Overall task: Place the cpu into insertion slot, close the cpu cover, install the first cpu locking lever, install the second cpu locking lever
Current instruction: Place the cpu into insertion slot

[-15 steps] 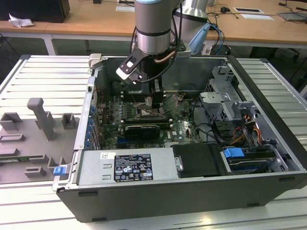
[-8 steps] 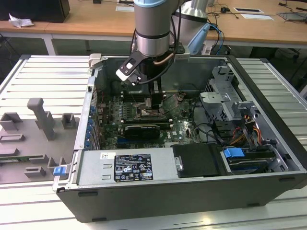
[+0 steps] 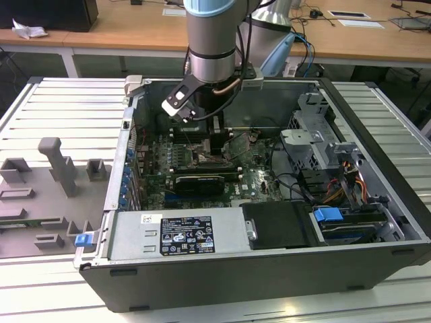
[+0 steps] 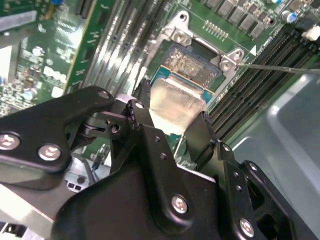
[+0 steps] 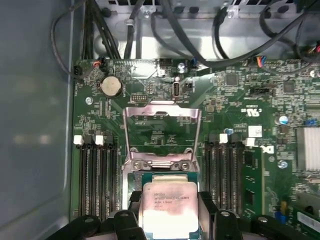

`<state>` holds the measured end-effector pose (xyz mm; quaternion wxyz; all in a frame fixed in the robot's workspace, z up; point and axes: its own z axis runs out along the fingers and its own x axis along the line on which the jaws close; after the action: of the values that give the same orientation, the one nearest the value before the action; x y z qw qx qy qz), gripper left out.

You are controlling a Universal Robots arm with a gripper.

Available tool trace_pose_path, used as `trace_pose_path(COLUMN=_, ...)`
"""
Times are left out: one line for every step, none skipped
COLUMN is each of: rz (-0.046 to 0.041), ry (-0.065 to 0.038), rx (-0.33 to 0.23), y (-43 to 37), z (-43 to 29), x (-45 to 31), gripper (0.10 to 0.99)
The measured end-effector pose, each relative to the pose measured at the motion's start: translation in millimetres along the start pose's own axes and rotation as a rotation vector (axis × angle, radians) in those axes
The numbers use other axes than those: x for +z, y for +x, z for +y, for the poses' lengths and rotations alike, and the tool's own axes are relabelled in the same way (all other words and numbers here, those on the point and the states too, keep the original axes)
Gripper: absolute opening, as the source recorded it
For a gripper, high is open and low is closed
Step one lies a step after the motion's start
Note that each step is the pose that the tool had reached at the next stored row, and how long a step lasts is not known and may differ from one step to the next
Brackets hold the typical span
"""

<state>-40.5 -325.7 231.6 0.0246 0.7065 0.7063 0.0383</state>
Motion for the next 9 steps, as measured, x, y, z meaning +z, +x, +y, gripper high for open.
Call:
trace_pose_path(rz=0.0000, ry=0.000, rx=0.000, y=0.5, z=-1.1, x=1.5, gripper=0.529)
trace_pose_path(rz=-0.0003, ry=0.000, rx=0.001, y=1.0, z=-4.2, x=4.1, gripper=0.529)
trace_pose_path(rz=-0.0004, ry=0.000, rx=0.003, y=1.6, z=-6.5, x=6.1, gripper=0.529)
trace_pose_path(rz=-0.0005, ry=0.000, rx=0.005, y=2.0, z=-7.0, x=7.3, gripper=0.529)
trace_pose_path(rz=-0.0008, ry=0.000, rx=0.008, y=2.9, z=-7.3, x=9.8, gripper=0.529)
trace_pose_path(rz=-0.0010, ry=0.000, rx=0.009, y=3.3, z=-7.5, x=12.0, gripper=0.529)
trace_pose_path(rz=-0.0009, ry=0.000, rx=0.010, y=3.6, z=-7.6, x=13.7, gripper=0.529)
trace_pose_path(rz=-0.0010, ry=0.000, rx=0.010, y=3.8, z=-7.9, x=17.0, gripper=0.529)
trace_pose_path(rz=-0.0011, ry=0.000, rx=0.010, y=3.8, z=-8.4, x=19.4, gripper=0.529)
